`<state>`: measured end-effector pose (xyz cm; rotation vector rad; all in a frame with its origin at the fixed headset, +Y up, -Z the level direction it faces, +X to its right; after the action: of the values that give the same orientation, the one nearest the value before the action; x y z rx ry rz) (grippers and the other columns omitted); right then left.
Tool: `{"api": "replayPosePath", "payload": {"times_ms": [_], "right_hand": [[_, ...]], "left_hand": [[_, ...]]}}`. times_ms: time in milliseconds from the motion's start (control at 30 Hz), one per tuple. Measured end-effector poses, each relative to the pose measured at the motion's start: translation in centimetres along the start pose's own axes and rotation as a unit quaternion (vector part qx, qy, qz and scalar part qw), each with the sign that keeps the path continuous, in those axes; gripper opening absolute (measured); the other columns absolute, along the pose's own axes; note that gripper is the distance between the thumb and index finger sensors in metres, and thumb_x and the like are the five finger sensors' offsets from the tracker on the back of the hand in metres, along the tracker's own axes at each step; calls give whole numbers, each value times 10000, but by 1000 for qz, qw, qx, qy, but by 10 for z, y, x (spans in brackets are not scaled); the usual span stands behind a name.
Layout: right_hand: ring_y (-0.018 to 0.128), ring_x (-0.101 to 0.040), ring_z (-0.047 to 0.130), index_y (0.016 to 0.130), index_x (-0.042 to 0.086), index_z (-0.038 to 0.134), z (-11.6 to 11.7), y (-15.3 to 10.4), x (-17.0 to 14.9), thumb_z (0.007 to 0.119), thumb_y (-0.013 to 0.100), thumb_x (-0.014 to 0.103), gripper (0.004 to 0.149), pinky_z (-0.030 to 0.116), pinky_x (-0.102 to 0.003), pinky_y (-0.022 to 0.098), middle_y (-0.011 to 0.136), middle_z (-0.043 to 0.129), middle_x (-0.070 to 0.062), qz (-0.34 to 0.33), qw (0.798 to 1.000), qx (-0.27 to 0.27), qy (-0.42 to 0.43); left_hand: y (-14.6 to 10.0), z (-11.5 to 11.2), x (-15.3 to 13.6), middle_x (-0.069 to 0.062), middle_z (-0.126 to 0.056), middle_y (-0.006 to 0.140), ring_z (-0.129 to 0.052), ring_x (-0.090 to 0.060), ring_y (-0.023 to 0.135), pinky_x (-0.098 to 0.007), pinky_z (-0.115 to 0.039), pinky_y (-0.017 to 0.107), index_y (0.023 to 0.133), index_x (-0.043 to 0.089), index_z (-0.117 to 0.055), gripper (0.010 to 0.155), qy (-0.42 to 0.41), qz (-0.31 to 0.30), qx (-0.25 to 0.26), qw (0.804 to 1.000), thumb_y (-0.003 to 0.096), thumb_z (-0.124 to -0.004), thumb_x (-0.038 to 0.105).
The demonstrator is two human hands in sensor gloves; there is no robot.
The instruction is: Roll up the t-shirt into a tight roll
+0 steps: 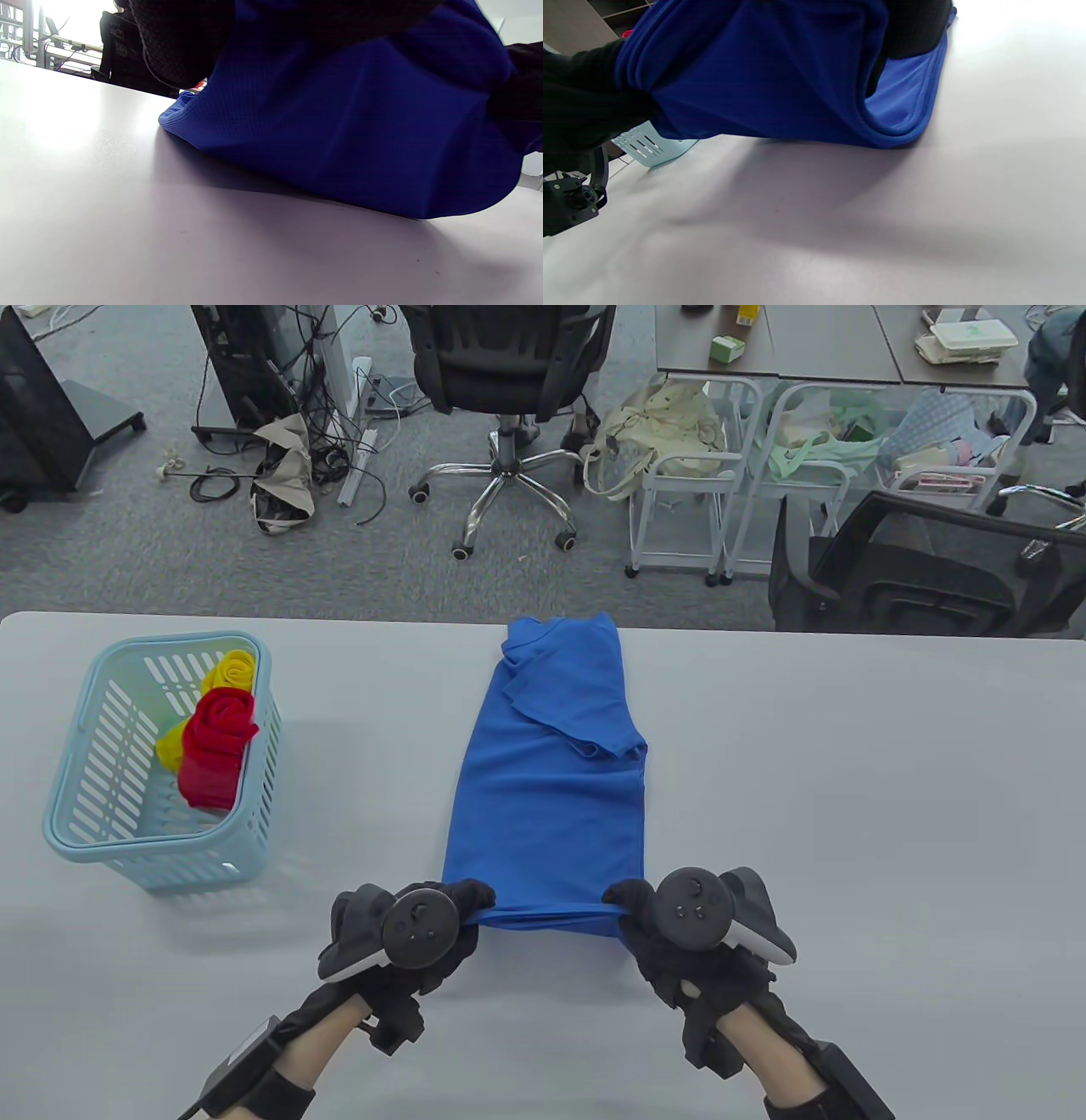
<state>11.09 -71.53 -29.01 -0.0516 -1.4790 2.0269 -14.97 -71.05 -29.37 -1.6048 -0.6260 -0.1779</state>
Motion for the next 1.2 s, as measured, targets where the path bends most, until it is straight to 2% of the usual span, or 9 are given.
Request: {"api": "replayPosePath", "payload": {"times_ms": [100,233,400,500,567,700,800,1100,1200], "right_hand": [[746,-189,1027,1034,150,480,1,2,-1,539,625,255,426,808,-424,640,906,781,-94,7,1000,1,4],[486,-38,1089,1018,110,508,8,5,-4,541,621,260,425,919,-331,503,783,834,-71,6,999,29,27],[251,54,1071,987,74,566,15,4,-11,556,617,265,417,975,-257,333,654,888,-45,-5,983,92,159],[233,52,1063,986,77,578,13,3,-10,557,621,273,414,970,-259,324,640,895,-35,-25,971,111,208],[249,43,1061,994,92,571,11,5,-8,554,627,283,415,960,-268,339,655,889,-28,-27,973,107,205],[348,-25,1055,1031,142,534,10,14,-8,548,643,313,425,906,-327,421,739,853,-23,-17,980,106,167],[433,-92,1045,1046,167,531,2,21,-9,561,647,318,427,862,-385,482,794,830,-38,-11,982,99,157],[648,-228,987,1024,239,637,-40,54,-5,669,626,317,408,751,-499,593,909,792,-72,32,996,54,64],[785,-281,904,1017,238,663,-54,67,0,701,619,334,411,679,-534,644,992,710,-90,52,998,29,6]], "left_hand": [[3,-5,-6,116,-997,744,-1083,-103,669,-380,-859,660,886,326,-675,419,-37,0,-24,999,469,-668,365],[8,-18,-18,107,-1033,592,-1123,-82,453,-343,-938,544,842,289,-748,405,-151,4,-87,985,451,-665,355],[3,-32,-17,93,-1046,476,-1127,-59,299,-325,-975,444,814,241,-799,407,-286,-18,-225,931,448,-656,351],[-2,-26,-17,86,-1047,459,-1124,-74,283,-338,-969,433,819,224,-806,417,-325,-31,-247,913,456,-649,355],[-3,-18,-21,81,-1042,510,-1123,-100,344,-359,-944,470,852,229,-781,426,-315,-24,-219,923,473,-641,365],[-4,-6,-33,76,-1002,674,-1091,-152,540,-418,-868,587,928,286,-713,444,-188,23,-147,971,513,-631,423],[-2,5,-36,81,-984,729,-1068,-164,610,-439,-839,624,931,328,-720,447,-114,49,-105,987,517,-642,477],[26,40,-44,67,-906,851,-999,-190,745,-469,-773,687,908,378,-757,453,14,114,-39,993,505,-646,554],[40,49,-46,83,-929,810,-998,-161,623,-410,-810,609,888,382,-777,455,96,146,-21,984,496,-648,575]]}}
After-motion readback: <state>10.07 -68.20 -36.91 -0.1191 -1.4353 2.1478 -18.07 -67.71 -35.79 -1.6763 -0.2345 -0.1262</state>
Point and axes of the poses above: the tracker on the back of each hand, its own x axis roughly to the thumb side, its own y axis roughly from the wrist to the fingertips, z = x × y, the point moved 3 cm from there along y, roughly from the wrist to the fingertips
